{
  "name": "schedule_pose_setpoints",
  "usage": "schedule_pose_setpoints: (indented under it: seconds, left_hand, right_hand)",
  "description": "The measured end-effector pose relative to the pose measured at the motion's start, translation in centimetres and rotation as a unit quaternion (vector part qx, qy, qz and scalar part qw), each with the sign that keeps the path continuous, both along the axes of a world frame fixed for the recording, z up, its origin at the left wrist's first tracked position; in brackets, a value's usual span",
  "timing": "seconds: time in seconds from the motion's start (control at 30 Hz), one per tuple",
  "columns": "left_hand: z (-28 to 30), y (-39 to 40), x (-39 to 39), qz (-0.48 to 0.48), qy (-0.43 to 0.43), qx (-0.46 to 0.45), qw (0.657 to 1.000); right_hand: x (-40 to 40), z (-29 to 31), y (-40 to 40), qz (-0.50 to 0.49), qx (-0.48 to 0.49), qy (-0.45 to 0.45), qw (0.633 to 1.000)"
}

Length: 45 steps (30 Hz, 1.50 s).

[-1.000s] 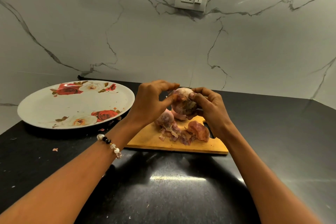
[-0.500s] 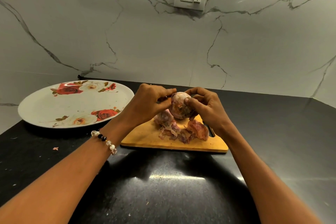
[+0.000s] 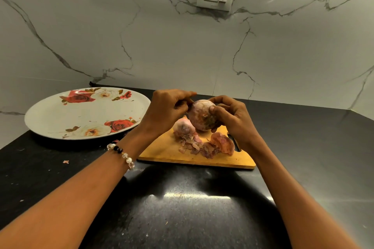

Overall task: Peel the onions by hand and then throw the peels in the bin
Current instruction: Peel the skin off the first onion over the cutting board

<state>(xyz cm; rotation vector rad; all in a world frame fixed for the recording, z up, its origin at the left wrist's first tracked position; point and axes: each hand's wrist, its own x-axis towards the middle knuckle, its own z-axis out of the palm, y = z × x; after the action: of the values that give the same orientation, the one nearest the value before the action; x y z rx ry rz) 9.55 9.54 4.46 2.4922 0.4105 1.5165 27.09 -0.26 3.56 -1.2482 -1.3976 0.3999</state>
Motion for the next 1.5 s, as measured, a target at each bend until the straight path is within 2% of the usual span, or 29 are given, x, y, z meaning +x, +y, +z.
schedule_pose_setpoints:
  seconds: [0.17, 0.5, 0.63, 0.77, 0.93, 1.03, 1.13, 1.33, 1.5]
  left_hand:
    - [0.3, -0.1, -0.1, -0.005, -0.048, -0.096, 0.994]
    - [0.6, 0.0, -0.5, 0.006, -0.076, -0.132, 0.988]
    - [0.5, 0.3, -0.4, 0.048, -0.042, -0.131, 0.989]
    - [0.2, 0.0, -0.2, 0.038, 0.011, -0.130, 0.991]
    - [0.2, -0.1, 0.0, 0.026, 0.029, -0.108, 0.993]
    - [-0.2, 0.3, 0.1, 0.049, 0.039, -0.112, 0.992]
    - [0.1, 0.2, 0.0, 0.054, 0.022, -0.116, 0.992]
    - [0.8, -1.2, 0.2, -0.042, 0.062, -0.136, 0.988]
    - [0.2, -1.1, 0.3, -0.066, 0.084, -0.107, 0.989]
  right_hand:
    - [0.1, 0.2, -0.1, 0.029, -0.008, 0.087, 0.996]
    - [0.6, 0.2, -0.1, 0.070, -0.014, 0.145, 0.987]
    - [0.7, 0.3, -0.1, 0.058, -0.016, 0.148, 0.987]
    - [0.9, 0.1, 0.1, 0.032, -0.023, 0.129, 0.991]
    - [1.1, 0.1, 0.0, 0.019, -0.025, 0.110, 0.993]
    - [1.0, 0.2, 0.0, 0.012, -0.029, 0.105, 0.994]
    - [0.9, 0.2, 0.0, 0.011, -0.034, 0.089, 0.995]
    - [0.6, 0.3, -0.2, 0.004, -0.040, 0.027, 0.999]
    - [0.5, 0.1, -0.1, 0.011, -0.036, -0.056, 0.998]
